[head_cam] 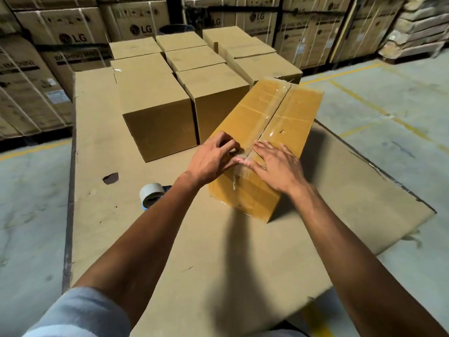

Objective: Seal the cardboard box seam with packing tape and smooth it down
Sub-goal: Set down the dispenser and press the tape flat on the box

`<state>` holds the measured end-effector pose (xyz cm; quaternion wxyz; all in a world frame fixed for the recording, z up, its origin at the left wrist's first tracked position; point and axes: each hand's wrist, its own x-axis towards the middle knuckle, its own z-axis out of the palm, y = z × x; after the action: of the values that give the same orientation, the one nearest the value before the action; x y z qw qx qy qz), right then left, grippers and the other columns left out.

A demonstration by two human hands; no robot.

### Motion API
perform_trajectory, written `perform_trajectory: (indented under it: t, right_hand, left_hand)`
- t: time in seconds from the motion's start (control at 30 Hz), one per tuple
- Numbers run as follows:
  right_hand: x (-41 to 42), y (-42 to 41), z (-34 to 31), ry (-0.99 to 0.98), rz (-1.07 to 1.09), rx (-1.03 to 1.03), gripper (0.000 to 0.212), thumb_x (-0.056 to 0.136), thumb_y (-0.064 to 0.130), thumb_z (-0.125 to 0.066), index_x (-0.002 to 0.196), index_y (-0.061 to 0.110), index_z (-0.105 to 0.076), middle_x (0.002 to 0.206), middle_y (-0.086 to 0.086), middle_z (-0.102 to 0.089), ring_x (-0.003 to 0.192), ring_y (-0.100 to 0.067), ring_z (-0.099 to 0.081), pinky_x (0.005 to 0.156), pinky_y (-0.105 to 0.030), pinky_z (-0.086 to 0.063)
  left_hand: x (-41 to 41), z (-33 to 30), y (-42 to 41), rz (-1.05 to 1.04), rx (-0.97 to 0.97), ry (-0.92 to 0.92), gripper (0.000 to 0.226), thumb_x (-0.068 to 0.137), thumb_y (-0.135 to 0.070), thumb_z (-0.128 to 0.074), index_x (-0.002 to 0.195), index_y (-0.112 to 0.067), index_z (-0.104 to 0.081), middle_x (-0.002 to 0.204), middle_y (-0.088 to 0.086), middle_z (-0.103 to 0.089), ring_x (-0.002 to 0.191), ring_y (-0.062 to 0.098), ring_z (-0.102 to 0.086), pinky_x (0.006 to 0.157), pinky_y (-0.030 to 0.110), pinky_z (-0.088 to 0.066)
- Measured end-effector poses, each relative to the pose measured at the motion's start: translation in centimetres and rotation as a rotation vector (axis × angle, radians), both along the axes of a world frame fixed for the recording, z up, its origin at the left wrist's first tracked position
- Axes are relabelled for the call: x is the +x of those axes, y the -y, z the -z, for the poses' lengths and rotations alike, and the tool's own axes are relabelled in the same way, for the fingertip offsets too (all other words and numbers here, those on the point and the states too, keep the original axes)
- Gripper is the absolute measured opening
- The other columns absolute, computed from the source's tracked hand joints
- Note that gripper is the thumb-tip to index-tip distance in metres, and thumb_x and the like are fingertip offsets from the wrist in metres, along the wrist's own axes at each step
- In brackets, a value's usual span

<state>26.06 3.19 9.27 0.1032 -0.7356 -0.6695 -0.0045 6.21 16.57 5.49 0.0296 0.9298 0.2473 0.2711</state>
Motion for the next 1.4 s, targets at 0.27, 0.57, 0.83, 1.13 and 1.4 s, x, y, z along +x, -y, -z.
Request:
perform_trajectory:
  t: [0.27, 0.57, 0.83, 1.13, 1.4]
  right_hand:
    - [-0.5, 0.2, 1.2, 0.195, -0.010, 0.077, 0.078, 0.095, 0.067, -0.055, 0.157, 0.021, -0.043, 0.164, 0.001, -0.043, 0.153, -0.022, -0.040, 0.124, -0.050, -0.031]
    - [-0.3, 0.8, 1.5, 0.152, -0.046, 0.249, 0.065, 0.103, 0.067, -0.042, 0.146, 0.022, -0.060, 0.149, -0.002, -0.061, 0.139, -0.020, -0.058, 0.115, -0.043, -0.047]
    - [-0.5, 0.7, 2.2, 0.193, -0.030, 0.276, 0.056, 0.104, 0.062, -0.048, 0.139, 0.022, -0.066, 0.141, -0.002, -0.068, 0.132, -0.021, -0.064, 0.108, -0.042, -0.053]
    - [-0.9, 0.4, 1.5, 0.278, 0.011, 0.091, 0.077, 0.101, 0.065, -0.043, 0.157, 0.013, -0.044, 0.163, -0.006, -0.045, 0.154, -0.024, -0.039, 0.123, -0.044, -0.036]
    - [-0.7, 0.9, 1.9, 0.272, 0.009, 0.124, 0.079, 0.101, 0.066, -0.046, 0.154, 0.008, -0.048, 0.157, -0.012, -0.052, 0.147, -0.026, -0.048, 0.121, -0.041, -0.039]
  left_hand:
    - [-0.5, 1.3, 0.3, 0.039, 0.090, -0.056, 0.066, 0.095, -0.064, -0.071, 0.137, -0.014, -0.061, 0.147, 0.010, -0.062, 0.133, 0.032, -0.059, 0.111, 0.048, -0.044]
    - [-0.4, 1.0, 0.6, 0.066, 0.085, 0.002, 0.053, 0.111, -0.054, -0.054, 0.154, -0.024, -0.056, 0.156, -0.002, -0.062, 0.147, 0.024, -0.054, 0.117, 0.046, -0.040]
    - [0.3, 2.2, 0.5, 0.057, 0.158, 0.028, 0.037, 0.112, -0.049, -0.057, 0.139, -0.026, -0.069, 0.163, -0.003, -0.056, 0.144, 0.025, -0.056, 0.110, 0.046, -0.041]
    - [0.1, 1.0, -0.3, 0.042, 0.211, -0.138, 0.060, 0.110, -0.070, -0.039, 0.155, -0.034, -0.055, 0.177, -0.008, -0.034, 0.132, 0.026, -0.057, 0.094, 0.046, -0.041]
    - [0.0, 0.9, 0.5, 0.037, 0.178, -0.181, 0.058, 0.112, -0.065, -0.038, 0.162, -0.039, -0.046, 0.174, -0.006, -0.038, 0.139, 0.027, -0.051, 0.100, 0.049, -0.042]
